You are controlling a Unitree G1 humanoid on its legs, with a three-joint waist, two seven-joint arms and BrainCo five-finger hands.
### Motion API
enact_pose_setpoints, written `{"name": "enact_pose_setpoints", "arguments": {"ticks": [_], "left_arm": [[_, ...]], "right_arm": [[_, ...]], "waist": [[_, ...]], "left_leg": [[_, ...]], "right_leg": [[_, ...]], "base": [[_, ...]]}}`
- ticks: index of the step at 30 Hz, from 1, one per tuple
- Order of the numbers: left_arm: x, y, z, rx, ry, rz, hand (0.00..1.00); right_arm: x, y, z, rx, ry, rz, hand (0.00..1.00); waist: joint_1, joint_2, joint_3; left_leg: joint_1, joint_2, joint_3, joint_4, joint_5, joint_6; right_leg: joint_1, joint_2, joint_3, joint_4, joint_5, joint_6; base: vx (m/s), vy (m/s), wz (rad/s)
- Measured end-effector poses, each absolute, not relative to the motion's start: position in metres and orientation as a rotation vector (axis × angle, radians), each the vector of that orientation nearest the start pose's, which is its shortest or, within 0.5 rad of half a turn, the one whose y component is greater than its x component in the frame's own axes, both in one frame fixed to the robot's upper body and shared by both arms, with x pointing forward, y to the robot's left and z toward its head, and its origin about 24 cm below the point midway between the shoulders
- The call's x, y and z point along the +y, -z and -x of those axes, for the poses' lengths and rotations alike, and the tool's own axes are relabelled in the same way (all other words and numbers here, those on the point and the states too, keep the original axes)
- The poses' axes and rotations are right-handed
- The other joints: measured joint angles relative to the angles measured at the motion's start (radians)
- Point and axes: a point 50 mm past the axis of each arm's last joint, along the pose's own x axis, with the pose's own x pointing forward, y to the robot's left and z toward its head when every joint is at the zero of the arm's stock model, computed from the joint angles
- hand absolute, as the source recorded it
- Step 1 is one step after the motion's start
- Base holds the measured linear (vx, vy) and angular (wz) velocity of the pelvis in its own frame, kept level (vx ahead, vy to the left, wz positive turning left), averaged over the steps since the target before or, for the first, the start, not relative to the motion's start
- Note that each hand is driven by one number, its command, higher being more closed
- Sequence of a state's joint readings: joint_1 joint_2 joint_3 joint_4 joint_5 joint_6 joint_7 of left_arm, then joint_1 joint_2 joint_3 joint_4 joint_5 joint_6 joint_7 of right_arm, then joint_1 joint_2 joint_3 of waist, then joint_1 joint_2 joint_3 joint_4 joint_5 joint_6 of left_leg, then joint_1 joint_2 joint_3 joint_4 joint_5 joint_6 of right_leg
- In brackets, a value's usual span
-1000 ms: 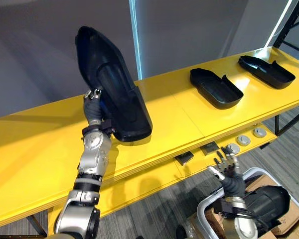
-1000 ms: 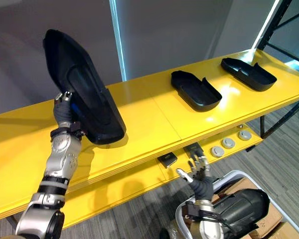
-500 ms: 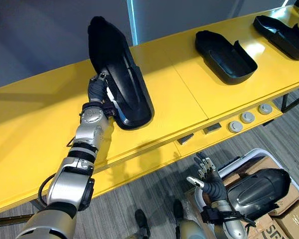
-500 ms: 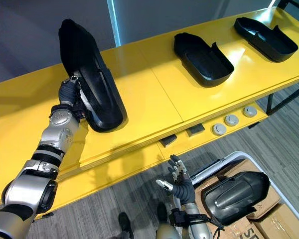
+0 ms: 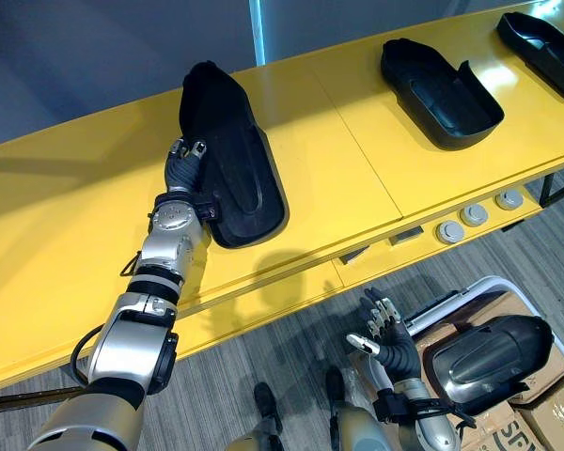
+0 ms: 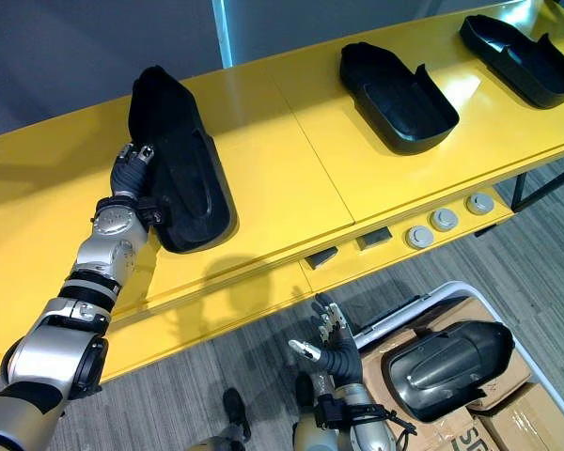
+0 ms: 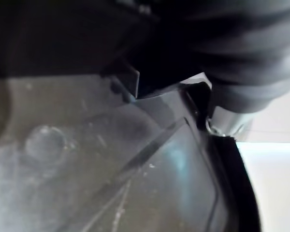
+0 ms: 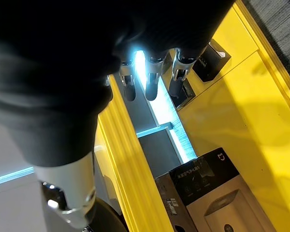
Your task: Walk over and take plastic housings, then place them on the shelf
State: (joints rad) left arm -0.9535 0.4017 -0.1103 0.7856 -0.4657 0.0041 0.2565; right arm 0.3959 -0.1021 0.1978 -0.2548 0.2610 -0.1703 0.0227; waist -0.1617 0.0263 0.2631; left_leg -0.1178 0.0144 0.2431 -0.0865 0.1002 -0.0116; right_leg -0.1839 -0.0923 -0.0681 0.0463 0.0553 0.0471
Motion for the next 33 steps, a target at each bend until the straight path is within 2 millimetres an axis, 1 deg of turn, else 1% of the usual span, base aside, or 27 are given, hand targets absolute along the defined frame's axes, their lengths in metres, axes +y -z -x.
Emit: {"name": "enact_pose_setpoints", "arguments": {"ticks": [3, 5, 11, 14, 16, 18, 22, 26, 27, 29, 32, 33], "left_arm": [[0.193, -0.188, -0.405, -0.155, -0.190, -0.006, 0.00], [0.193, -0.189, -0.405, -0.155, -0.190, -0.025, 0.00], [0.188, -0.193, -0.406, -0.161, -0.185, -0.016, 0.00], [0.178, -0.200, -0.408, -0.171, -0.158, 0.016, 0.00], [0.167, -0.212, -0.408, -0.203, -0.131, 0.084, 0.00], [0.164, -0.216, -0.407, -0.222, -0.125, 0.113, 0.00], [0.156, -0.217, -0.406, -0.227, -0.128, 0.144, 0.00], [0.154, -0.220, -0.403, -0.250, -0.131, 0.182, 0.00], [0.153, -0.218, -0.402, -0.248, -0.137, 0.193, 0.00], [0.154, -0.208, -0.401, -0.229, -0.149, 0.166, 0.00], [0.164, -0.196, -0.399, -0.210, -0.201, 0.153, 0.00], [0.168, -0.191, -0.396, -0.210, -0.218, 0.142, 0.00]], "right_arm": [[-0.139, -0.034, -0.173, -0.013, -0.097, -0.219, 0.00], [-0.139, -0.033, -0.173, -0.013, -0.101, -0.220, 0.00], [-0.139, -0.031, -0.172, 0.000, -0.103, -0.220, 0.00], [-0.139, -0.030, -0.172, 0.003, -0.103, -0.220, 0.00], [-0.138, -0.030, -0.173, 0.008, -0.104, -0.219, 0.00], [-0.138, -0.030, -0.173, 0.009, -0.105, -0.218, 0.00], [-0.138, -0.026, -0.175, 0.032, -0.103, -0.202, 0.00], [-0.136, -0.031, -0.182, 0.003, -0.120, -0.172, 0.00], [-0.136, -0.032, -0.183, -0.002, -0.122, -0.172, 0.00], [-0.136, -0.032, -0.183, -0.003, -0.121, -0.167, 0.00], [-0.135, -0.038, -0.190, -0.033, -0.135, -0.132, 0.00], [-0.134, -0.040, -0.192, -0.047, -0.141, -0.116, 0.00]], "waist": [[0.008, 0.000, 0.000], [0.007, 0.000, 0.000], [0.007, 0.000, 0.000], [0.006, 0.000, 0.000], [0.007, 0.000, 0.000], [0.007, -0.001, 0.000], [0.009, -0.003, -0.002], [0.009, -0.013, -0.012], [0.008, -0.014, -0.022], [0.011, -0.016, -0.047], [0.011, -0.018, -0.062], [0.018, -0.017, -0.077]], "left_leg": [[0.000, 0.000, -0.002, 0.000, 0.001, 0.001], [0.000, 0.000, -0.003, 0.000, 0.002, 0.001], [0.001, 0.000, -0.007, 0.000, 0.005, 0.001], [0.001, -0.001, -0.016, 0.000, 0.008, 0.002], [0.001, -0.001, -0.024, 0.000, 0.010, 0.002], [0.001, -0.001, -0.024, 0.000, 0.012, 0.002], [0.013, 0.000, -0.029, -0.004, 0.013, 0.003], [0.037, 0.000, -0.038, -0.005, 0.013, 0.002], [0.039, 0.000, -0.046, -0.005, 0.013, 0.002], [0.043, 0.000, -0.058, -0.005, 0.013, 0.002], [0.058, -0.001, -0.076, -0.005, 0.013, 0.002], [0.060, -0.001, -0.079, -0.005, 0.013, 0.002]], "right_leg": [[0.001, 0.000, -0.001, 0.000, 0.000, 0.000], [0.001, 0.000, -0.002, 0.000, 0.000, 0.000], [0.003, -0.001, -0.006, 0.000, 0.000, 0.000], [0.007, -0.001, -0.013, 0.000, 0.000, 0.000], [0.011, -0.002, -0.023, 0.000, 0.000, 0.000], [0.012, -0.002, -0.023, 0.000, 0.000, 0.000], [0.027, -0.002, -0.027, -0.002, 0.000, 0.000], [0.058, -0.003, -0.035, -0.010, 0.000, 0.000], [0.067, -0.003, -0.046, -0.020, 0.001, 0.001], [0.084, -0.003, -0.063, -0.030, 0.001, 0.001], [0.112, -0.004, -0.080, -0.041, 0.002, 0.001], [0.116, -0.004, -0.082, -0.043, 0.001, 0.000]], "base": [[0.00, 0.000, 0.00], [0.00, 0.000, 0.00], [0.00, 0.000, 0.00], [0.00, 0.005, 0.08], [-0.01, 0.016, 0.11], [0.00, 0.006, 0.02], [-0.01, 0.010, 0.02], [-0.01, 0.010, 0.04], [-0.01, 0.011, 0.24], [0.00, 0.008, 0.22], [0.01, 0.006, 0.15], [0.00, 0.009, 0.06]]}}
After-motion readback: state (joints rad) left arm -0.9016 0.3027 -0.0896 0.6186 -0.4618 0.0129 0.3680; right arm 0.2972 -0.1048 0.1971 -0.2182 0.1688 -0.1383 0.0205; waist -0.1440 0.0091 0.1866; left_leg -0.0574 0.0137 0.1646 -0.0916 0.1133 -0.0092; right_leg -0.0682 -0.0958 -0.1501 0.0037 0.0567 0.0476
